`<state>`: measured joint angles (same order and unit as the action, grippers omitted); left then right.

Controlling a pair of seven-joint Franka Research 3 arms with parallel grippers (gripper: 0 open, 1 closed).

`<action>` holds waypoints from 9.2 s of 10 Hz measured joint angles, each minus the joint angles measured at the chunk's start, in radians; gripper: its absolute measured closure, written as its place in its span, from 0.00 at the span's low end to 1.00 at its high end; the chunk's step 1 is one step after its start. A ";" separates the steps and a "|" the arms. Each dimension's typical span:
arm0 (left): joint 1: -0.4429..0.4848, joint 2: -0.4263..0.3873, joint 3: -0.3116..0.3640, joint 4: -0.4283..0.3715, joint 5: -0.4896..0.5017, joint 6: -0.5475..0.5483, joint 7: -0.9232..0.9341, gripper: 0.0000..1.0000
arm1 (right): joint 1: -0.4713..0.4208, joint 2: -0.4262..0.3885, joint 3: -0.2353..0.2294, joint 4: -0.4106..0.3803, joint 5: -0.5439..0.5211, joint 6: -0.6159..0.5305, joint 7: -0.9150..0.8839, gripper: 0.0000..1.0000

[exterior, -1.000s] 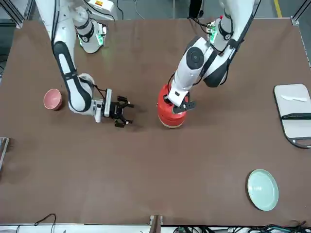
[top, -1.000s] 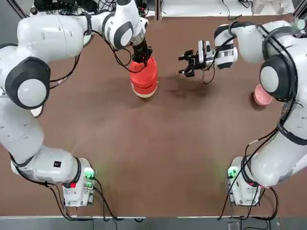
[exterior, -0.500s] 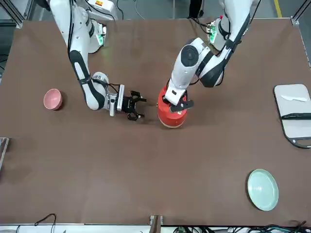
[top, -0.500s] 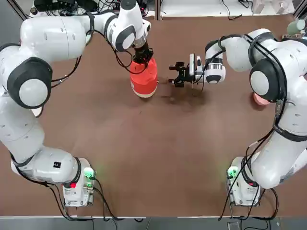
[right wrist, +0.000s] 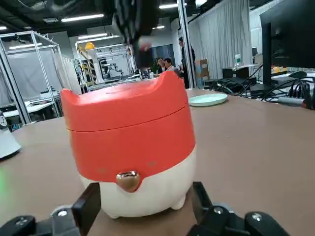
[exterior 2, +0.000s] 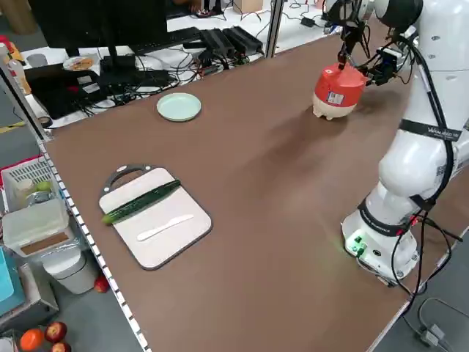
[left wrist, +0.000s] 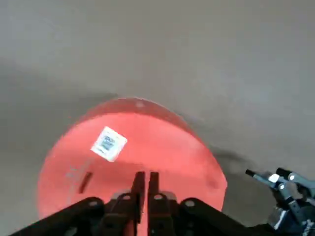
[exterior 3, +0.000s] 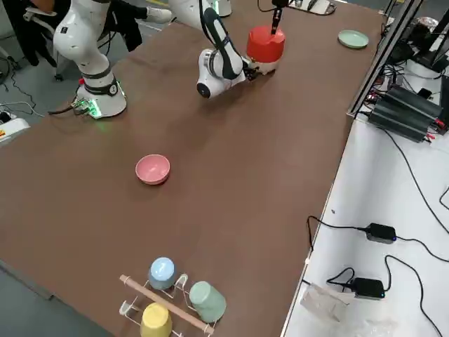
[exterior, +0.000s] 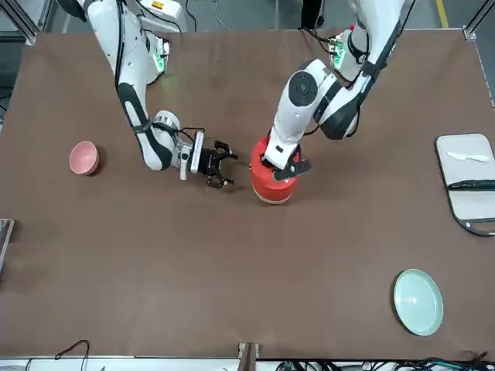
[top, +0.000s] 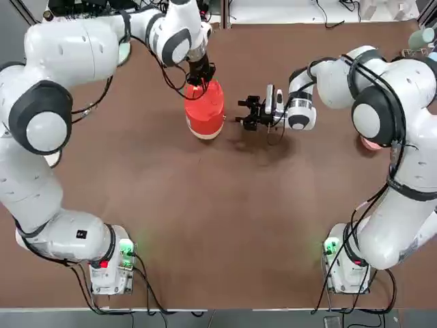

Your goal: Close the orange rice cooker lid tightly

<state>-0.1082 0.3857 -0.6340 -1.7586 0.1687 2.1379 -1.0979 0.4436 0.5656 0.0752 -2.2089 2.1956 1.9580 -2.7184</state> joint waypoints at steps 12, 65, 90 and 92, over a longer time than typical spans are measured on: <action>0.421 -0.152 0.015 0.319 -0.028 -0.451 0.498 0.00 | 0.050 0.057 0.010 0.066 0.058 0.005 -0.031 0.22; 0.199 -0.293 0.462 0.274 -0.161 -0.536 1.041 0.00 | -0.325 -0.193 -0.012 0.442 -1.810 0.431 1.856 0.00; 0.205 -0.300 0.454 0.273 -0.161 -0.566 1.040 0.00 | -0.424 -0.522 -0.105 0.615 -2.205 -0.352 2.600 0.00; 0.205 -0.300 0.454 0.273 -0.161 -0.566 1.040 0.00 | -0.416 -0.536 -0.102 0.622 -2.212 -0.379 2.600 0.00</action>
<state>0.0966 0.0859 -0.1797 -1.4853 0.0078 1.5714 -0.0575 0.0280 0.0297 -0.0269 -1.5869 -0.0165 1.5786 -0.1180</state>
